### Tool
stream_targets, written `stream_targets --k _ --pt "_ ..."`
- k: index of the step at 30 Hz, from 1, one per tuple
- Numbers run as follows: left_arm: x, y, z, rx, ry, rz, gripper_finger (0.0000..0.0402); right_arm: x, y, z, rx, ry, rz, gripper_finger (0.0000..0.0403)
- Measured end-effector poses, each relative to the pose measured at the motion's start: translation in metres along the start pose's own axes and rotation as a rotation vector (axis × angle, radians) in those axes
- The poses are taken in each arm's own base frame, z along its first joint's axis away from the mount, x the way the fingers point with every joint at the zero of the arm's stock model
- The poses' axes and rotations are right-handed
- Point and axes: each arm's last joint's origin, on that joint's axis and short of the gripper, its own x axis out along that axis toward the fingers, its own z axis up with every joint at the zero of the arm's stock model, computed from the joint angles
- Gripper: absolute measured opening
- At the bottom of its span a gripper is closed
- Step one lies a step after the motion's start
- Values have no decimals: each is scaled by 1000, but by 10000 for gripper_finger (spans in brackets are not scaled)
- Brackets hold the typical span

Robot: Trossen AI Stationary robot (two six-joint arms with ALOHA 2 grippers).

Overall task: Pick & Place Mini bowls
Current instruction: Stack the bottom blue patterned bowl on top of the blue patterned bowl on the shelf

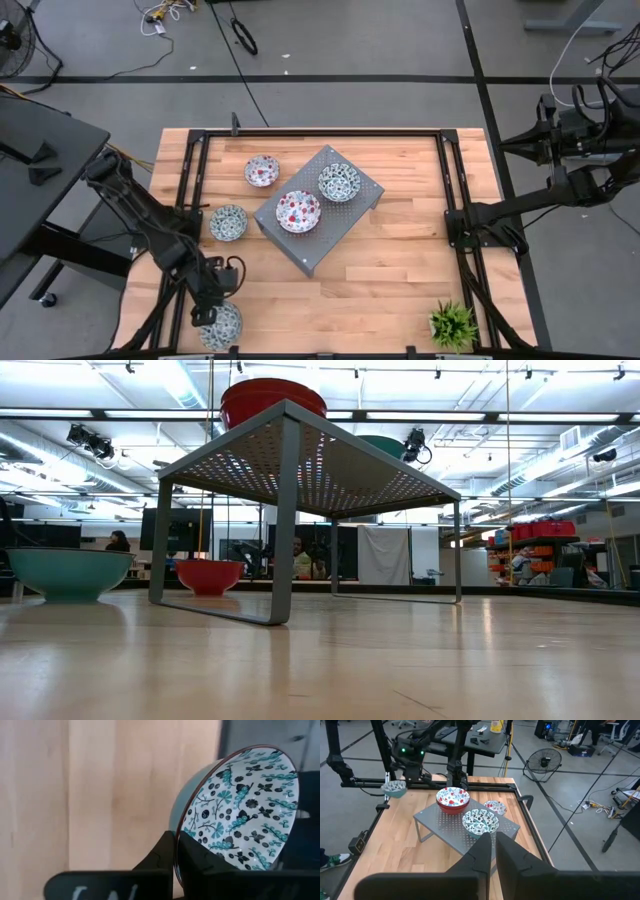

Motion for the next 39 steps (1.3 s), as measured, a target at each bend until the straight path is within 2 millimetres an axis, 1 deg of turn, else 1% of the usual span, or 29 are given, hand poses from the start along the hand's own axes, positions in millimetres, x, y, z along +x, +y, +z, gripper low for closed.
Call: stream_targets --k 4,7,10,13,19,24,28,34,39 --pt "-22 -17 17 42 -98 -54 9 0 0 0 0 0 0 27" --pt "-40 -24 28 69 -146 -68 9 0 0 0 0 0 0 27" --pt "-56 -29 38 100 -189 -82 9 0 0 0 0 0 0 27" --pt "-71 -30 48 124 -221 -80 9 0 0 0 0 0 0 27" --pt "-105 -28 71 165 -312 -97 9 0 0 0 0 0 0 27" --pt "-139 -26 88 206 -413 -109 9 0 0 0 0 0 0 27" --pt "-168 -21 98 228 -487 -93 9 0 0 0 0 0 0 27" --pt "-209 -10 107 239 -591 -53 9 0 0 0 0 0 0 27" --pt "-237 0 113 227 -681 -55 9 0 0 0 0 0 0 27"
